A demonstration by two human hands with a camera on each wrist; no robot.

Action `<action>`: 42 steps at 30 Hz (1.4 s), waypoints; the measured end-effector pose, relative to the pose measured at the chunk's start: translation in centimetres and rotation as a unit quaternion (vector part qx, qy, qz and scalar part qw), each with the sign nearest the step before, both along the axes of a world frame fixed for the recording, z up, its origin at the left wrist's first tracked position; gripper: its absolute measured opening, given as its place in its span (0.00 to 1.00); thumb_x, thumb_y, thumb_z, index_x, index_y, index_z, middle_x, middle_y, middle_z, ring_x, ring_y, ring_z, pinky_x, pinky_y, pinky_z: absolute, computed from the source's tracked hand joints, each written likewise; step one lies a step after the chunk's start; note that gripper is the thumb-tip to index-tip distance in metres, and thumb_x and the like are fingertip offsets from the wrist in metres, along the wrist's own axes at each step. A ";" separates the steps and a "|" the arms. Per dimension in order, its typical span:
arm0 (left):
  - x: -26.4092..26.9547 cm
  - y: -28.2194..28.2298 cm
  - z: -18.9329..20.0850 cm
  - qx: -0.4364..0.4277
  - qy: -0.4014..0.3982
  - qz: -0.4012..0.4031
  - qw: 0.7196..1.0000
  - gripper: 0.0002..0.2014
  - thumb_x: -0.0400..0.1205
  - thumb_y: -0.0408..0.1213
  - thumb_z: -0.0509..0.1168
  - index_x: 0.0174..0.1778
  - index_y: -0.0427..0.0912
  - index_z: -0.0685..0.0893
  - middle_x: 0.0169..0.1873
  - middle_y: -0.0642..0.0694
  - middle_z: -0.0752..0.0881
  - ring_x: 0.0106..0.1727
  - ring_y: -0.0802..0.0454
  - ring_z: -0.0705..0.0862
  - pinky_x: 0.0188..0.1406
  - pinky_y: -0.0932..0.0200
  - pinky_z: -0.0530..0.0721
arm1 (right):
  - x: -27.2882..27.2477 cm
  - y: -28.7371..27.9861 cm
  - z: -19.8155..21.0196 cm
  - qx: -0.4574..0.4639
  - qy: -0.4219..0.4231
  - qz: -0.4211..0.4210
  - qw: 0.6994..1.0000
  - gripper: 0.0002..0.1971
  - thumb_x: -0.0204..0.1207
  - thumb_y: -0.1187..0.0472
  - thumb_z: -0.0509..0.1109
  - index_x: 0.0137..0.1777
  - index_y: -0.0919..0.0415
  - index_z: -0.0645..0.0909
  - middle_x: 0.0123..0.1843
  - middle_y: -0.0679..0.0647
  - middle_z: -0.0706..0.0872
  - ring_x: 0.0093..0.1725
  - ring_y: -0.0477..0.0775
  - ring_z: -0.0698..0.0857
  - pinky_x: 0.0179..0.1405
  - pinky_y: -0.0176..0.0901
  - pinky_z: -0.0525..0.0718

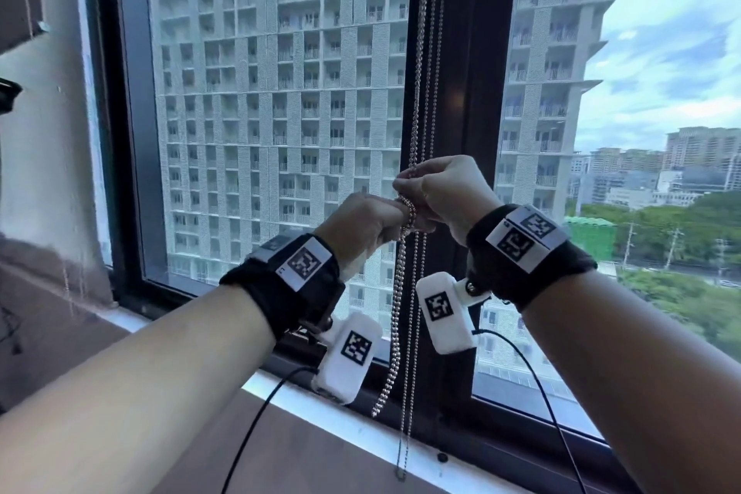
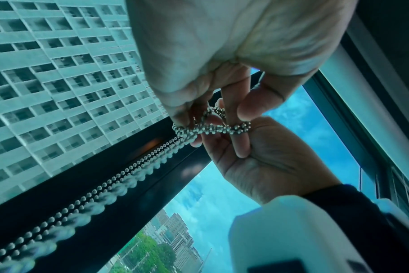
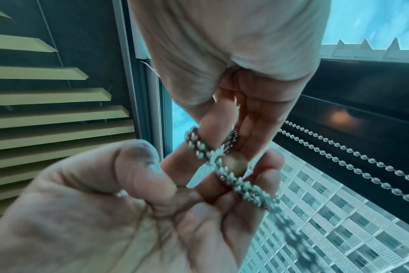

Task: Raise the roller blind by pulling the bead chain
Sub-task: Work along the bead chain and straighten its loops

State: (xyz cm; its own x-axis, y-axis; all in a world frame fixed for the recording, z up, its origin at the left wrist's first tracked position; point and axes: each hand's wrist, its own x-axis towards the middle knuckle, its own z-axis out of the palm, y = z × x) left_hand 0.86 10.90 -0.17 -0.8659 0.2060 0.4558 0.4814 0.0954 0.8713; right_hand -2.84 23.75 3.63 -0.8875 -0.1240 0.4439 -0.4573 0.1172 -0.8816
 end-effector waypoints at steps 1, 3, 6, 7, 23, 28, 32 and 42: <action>0.0 0.0 0.0 -0.008 0.006 0.020 1.000 0.07 0.61 0.24 0.57 0.23 0.21 0.73 0.46 0.19 0.86 0.54 0.33 0.86 0.65 0.38 0.78 | 0.1 0.0 -0.1 -0.007 -0.002 0.012 1.000 0.04 0.72 0.70 0.78 0.44 0.70 0.87 0.32 0.60 0.86 0.23 0.50 0.83 0.19 0.39 0.82; -0.3 -0.2 -0.2 -0.023 0.019 0.057 0.998 0.09 0.62 0.25 0.58 0.25 0.18 0.75 0.41 0.23 0.87 0.47 0.33 0.84 0.59 0.36 0.79 | 0.5 0.1 -0.3 -0.009 -0.006 0.045 0.999 0.07 0.71 0.72 0.78 0.48 0.72 0.86 0.34 0.61 0.86 0.26 0.50 0.84 0.21 0.40 0.83; -0.4 -0.3 -0.4 -0.040 0.038 0.083 0.995 0.16 0.65 0.27 0.61 0.38 0.12 0.79 0.41 0.18 0.83 0.40 0.42 0.77 0.48 0.38 0.78 | 1.0 0.0 -0.6 0.032 0.000 0.073 0.997 0.08 0.72 0.77 0.73 0.51 0.71 0.84 0.36 0.63 0.84 0.21 0.49 0.80 0.16 0.38 0.78; -0.3 -0.3 -0.5 -0.043 0.042 0.090 0.994 0.15 0.68 0.26 0.61 0.39 0.12 0.79 0.40 0.20 0.84 0.41 0.43 0.77 0.50 0.36 0.79 | 1.0 0.0 -0.7 0.047 0.002 0.074 0.996 0.09 0.73 0.78 0.71 0.51 0.70 0.84 0.37 0.65 0.84 0.21 0.50 0.80 0.16 0.39 0.78; -1.4 -4.0 -1.9 0.028 -0.013 0.155 0.987 0.05 0.77 0.32 0.68 0.36 0.42 0.80 0.25 0.47 0.79 0.17 0.58 0.67 0.15 0.63 0.65 | -2.9 2.2 -4.2 0.203 0.101 -0.116 0.967 0.06 0.73 0.67 0.78 0.35 0.64 0.88 0.34 0.61 0.90 0.28 0.54 0.88 0.29 0.44 0.90; -1.8 -3.7 -2.8 -0.017 -0.010 0.177 0.984 0.08 0.79 0.38 0.70 0.46 0.36 0.84 0.18 0.55 0.78 0.14 0.63 0.68 0.13 0.68 0.66 | -3.1 2.4 -3.6 0.087 0.086 -0.127 0.984 0.06 0.74 0.67 0.77 0.36 0.63 0.87 0.34 0.64 0.90 0.28 0.58 0.91 0.27 0.46 0.90; -2.1 -3.3 -3.7 -0.013 -0.030 0.150 0.988 0.13 0.82 0.40 0.66 0.46 0.31 0.86 0.18 0.50 0.78 0.14 0.58 0.67 0.15 0.65 0.66 | -2.6 2.0 -2.2 0.002 0.120 -0.121 0.985 0.04 0.74 0.70 0.76 0.39 0.64 0.88 0.34 0.61 0.91 0.29 0.53 0.92 0.30 0.44 0.91; -3.0 -2.0 -3.3 0.136 -0.030 0.122 0.983 0.10 0.76 0.33 0.72 0.47 0.28 0.85 0.33 0.40 0.87 0.28 0.51 0.84 0.30 0.57 0.85 | -1.3 0.5 -1.2 0.021 0.153 -0.048 0.987 0.05 0.71 0.74 0.77 0.46 0.68 0.88 0.39 0.60 0.92 0.36 0.54 0.94 0.40 0.44 0.92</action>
